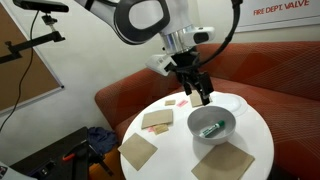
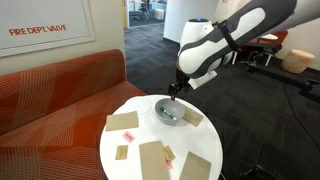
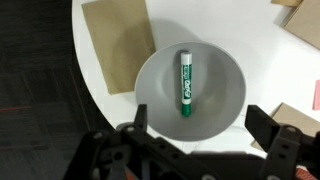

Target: Take the marker out of the bowl and put it on the table

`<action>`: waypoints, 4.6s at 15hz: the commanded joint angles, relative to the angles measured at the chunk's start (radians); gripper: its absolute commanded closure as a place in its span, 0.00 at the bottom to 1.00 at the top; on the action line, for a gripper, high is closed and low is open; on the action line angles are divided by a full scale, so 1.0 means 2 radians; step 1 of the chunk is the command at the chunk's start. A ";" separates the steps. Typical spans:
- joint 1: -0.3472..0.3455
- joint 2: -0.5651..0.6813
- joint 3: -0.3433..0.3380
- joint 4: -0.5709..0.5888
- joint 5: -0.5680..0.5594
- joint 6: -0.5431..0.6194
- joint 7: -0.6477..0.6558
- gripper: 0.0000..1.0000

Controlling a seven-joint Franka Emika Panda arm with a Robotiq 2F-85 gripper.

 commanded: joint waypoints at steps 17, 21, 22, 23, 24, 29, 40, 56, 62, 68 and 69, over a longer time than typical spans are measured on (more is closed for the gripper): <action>-0.015 0.206 0.025 0.212 -0.002 -0.074 -0.037 0.00; -0.016 0.224 0.024 0.234 -0.001 -0.098 -0.035 0.00; -0.016 0.229 0.024 0.239 -0.001 -0.103 -0.034 0.00; -0.016 0.233 0.023 0.243 -0.001 -0.108 -0.033 0.00; -0.016 0.237 0.023 0.246 -0.001 -0.113 -0.033 0.00; -0.017 0.252 0.022 0.259 -0.002 -0.126 -0.034 0.09; -0.013 0.240 0.020 0.242 -0.005 -0.111 -0.031 0.99; -0.003 -0.061 0.013 -0.056 -0.059 -0.063 -0.057 0.95; -0.006 -0.149 0.017 -0.181 -0.052 -0.010 -0.088 0.95; -0.004 -0.142 0.015 -0.238 -0.032 0.038 -0.069 0.95; -0.002 -0.136 0.013 -0.242 -0.037 0.048 -0.055 0.95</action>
